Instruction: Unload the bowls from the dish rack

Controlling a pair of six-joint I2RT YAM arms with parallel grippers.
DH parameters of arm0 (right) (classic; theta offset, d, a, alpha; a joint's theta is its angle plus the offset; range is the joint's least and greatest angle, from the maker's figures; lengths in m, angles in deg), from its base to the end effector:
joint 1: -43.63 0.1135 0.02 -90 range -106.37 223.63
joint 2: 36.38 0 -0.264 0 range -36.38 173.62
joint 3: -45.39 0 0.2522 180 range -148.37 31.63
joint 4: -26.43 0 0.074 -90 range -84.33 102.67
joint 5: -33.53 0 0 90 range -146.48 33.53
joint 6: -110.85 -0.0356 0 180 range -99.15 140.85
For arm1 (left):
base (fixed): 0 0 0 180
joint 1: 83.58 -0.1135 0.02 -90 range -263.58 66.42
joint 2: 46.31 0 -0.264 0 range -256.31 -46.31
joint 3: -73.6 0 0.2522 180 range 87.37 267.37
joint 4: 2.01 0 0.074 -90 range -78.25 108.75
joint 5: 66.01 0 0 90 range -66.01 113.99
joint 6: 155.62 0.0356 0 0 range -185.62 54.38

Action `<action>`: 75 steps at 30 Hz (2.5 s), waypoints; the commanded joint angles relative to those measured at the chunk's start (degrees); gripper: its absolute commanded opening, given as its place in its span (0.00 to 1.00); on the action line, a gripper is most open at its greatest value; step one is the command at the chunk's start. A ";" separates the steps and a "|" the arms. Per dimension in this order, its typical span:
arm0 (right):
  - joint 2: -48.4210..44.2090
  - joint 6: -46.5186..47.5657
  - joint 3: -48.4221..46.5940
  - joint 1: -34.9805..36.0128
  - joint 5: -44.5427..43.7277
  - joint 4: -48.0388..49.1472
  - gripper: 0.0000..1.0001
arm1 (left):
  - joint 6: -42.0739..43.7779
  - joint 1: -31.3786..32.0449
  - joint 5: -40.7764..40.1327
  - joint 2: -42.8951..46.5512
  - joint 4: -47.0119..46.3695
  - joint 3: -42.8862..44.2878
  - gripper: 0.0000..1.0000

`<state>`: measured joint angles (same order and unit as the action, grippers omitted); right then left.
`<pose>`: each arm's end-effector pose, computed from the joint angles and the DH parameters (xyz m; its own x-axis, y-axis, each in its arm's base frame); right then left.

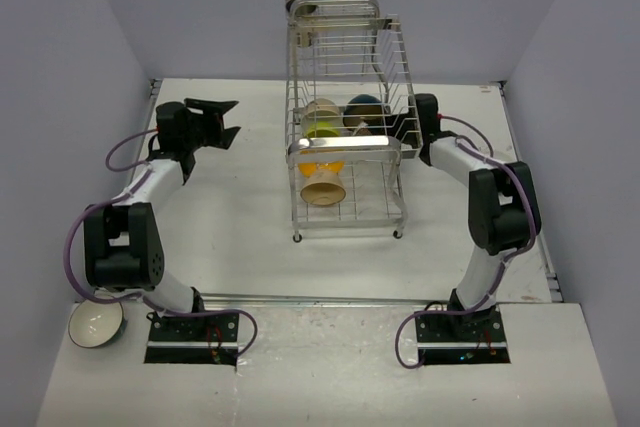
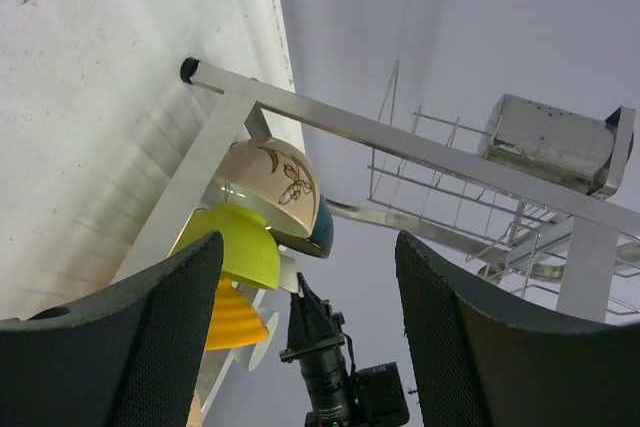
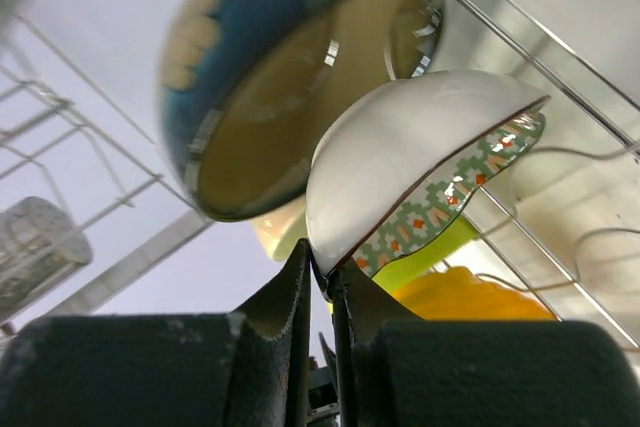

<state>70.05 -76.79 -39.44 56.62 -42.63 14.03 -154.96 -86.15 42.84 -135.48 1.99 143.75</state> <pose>0.4065 0.1025 0.2132 -0.3354 0.9103 0.2428 0.5948 0.0047 0.8039 0.3539 0.0044 0.2532 -0.2591 -0.9589 0.1157 -0.3877 -0.0065 -0.9218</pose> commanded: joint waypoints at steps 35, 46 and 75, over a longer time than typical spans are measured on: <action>-17.31 49.56 -14.89 -27.14 -19.98 -46.00 0.00 | 13.84 1.95 2.24 -10.50 8.35 15.78 0.67; -11.87 57.39 -19.28 -30.75 -23.95 -54.96 0.00 | 14.72 3.45 2.51 -11.56 8.35 15.08 0.67; -6.68 67.94 -1.88 -32.51 -26.77 -55.42 0.00 | 14.46 3.36 4.18 -11.82 6.86 13.32 0.67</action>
<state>61.83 -11.05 -41.13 24.21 -67.50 -41.85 -142.29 -82.69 45.71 -147.67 10.60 157.10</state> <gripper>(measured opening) 0.054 0.670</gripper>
